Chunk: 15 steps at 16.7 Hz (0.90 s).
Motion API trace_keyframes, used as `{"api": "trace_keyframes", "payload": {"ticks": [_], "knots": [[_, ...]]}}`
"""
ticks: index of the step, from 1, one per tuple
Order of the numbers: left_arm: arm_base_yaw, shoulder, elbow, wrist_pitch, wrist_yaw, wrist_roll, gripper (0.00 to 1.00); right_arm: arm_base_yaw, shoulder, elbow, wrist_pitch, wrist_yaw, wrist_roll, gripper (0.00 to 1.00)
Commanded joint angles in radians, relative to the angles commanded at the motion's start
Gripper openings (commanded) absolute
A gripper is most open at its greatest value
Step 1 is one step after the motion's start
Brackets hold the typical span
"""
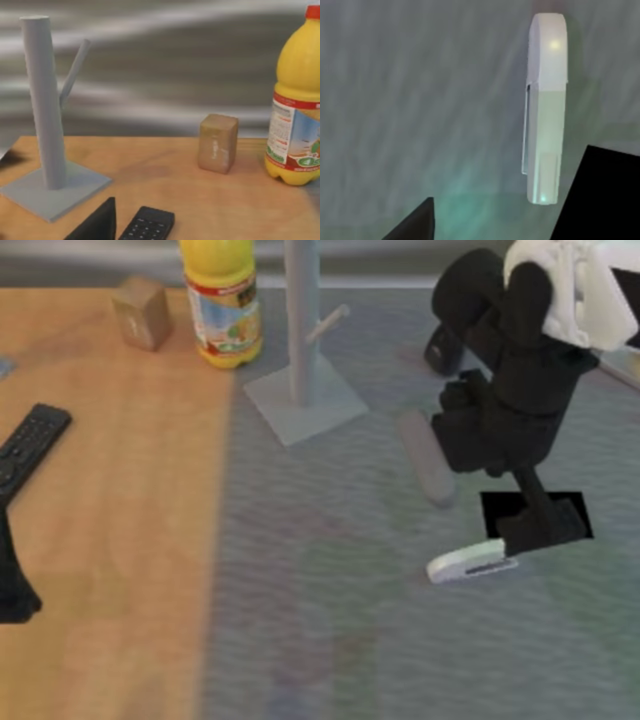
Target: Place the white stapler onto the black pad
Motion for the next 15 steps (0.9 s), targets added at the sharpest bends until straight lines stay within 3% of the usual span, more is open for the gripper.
{"api": "trace_keyframes", "payload": {"ticks": [3,10,15], "knots": [[0.0,0.0,0.0,0.0,0.0,0.0,1.0,0.003,0.015,-0.031,0.04,0.0,-0.001,1.0],[0.0,0.0,0.0,0.0,0.0,0.0,1.0,0.007,0.122,-0.21,0.335,0.001,0.004,1.0],[0.0,0.0,0.0,0.0,0.0,0.0,1.0,0.008,0.132,-0.225,0.355,0.001,0.003,1.0]]}}
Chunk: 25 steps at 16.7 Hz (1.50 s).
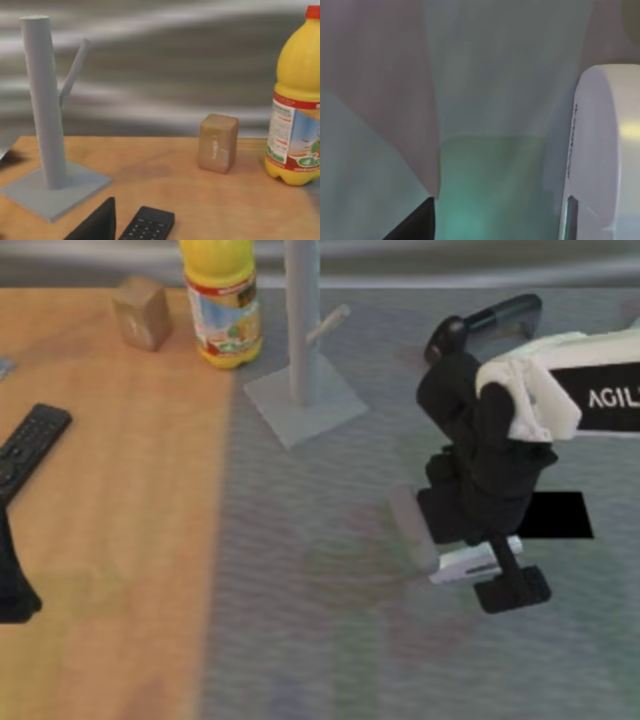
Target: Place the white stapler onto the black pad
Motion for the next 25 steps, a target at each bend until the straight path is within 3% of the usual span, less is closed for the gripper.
{"api": "trace_keyframes", "payload": {"ticks": [13,25], "knots": [[0.0,0.0,0.0,0.0,0.0,0.0,1.0,0.0,0.0,0.0,0.0,0.0,0.0,0.02],[0.0,0.0,0.0,0.0,0.0,0.0,1.0,0.002,-0.012,0.033,-0.041,0.0,-0.005,0.0]]}}
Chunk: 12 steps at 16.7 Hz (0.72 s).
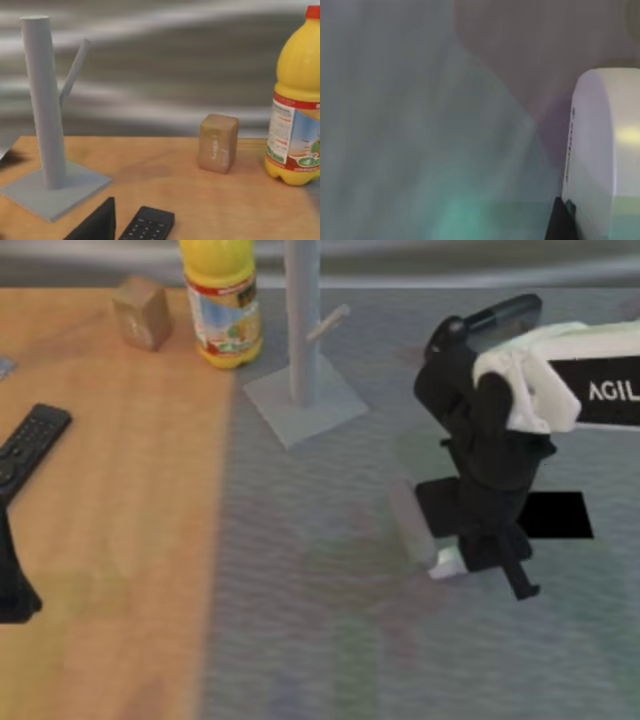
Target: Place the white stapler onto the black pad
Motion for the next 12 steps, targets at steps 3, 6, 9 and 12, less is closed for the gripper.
{"api": "trace_keyframes", "payload": {"ticks": [3,6,9,12], "knots": [[0.0,0.0,0.0,0.0,0.0,0.0,1.0,0.001,-0.04,0.075,-0.121,0.0,-0.001,0.0],[0.0,0.0,0.0,0.0,0.0,0.0,1.0,0.004,-0.085,0.154,-0.259,-0.001,-0.002,0.0],[0.0,0.0,0.0,0.0,0.0,0.0,1.0,0.003,-0.118,0.195,-0.317,-0.001,0.001,0.0],[0.0,0.0,0.0,0.0,0.0,0.0,1.0,-0.001,-0.115,0.193,-0.315,-0.001,0.002,0.0]]}}
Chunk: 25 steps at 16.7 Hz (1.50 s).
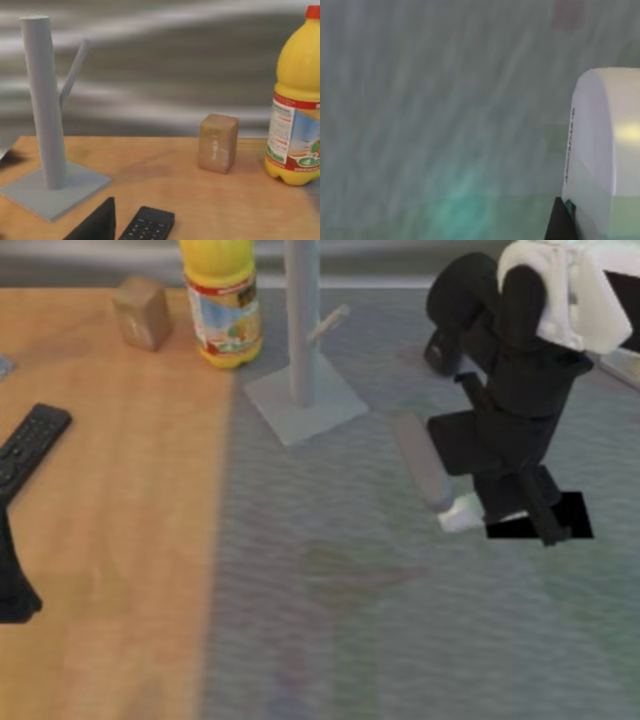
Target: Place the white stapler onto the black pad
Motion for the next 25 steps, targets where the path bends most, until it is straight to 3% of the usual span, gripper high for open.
{"api": "trace_keyframes", "payload": {"ticks": [3,9,15,25], "knots": [[0.0,0.0,0.0,0.0,0.0,0.0,1.0,-0.037,0.023,0.041,-0.025,-0.002,-0.005,0.0],[0.0,0.0,0.0,0.0,0.0,0.0,1.0,-0.227,0.131,0.271,-0.142,-0.008,-0.012,0.0],[0.0,0.0,0.0,0.0,0.0,0.0,1.0,-0.244,0.14,0.288,-0.15,-0.008,-0.012,0.0],[0.0,0.0,0.0,0.0,0.0,0.0,1.0,-0.247,0.217,0.015,0.197,-0.008,-0.01,0.0]]}}
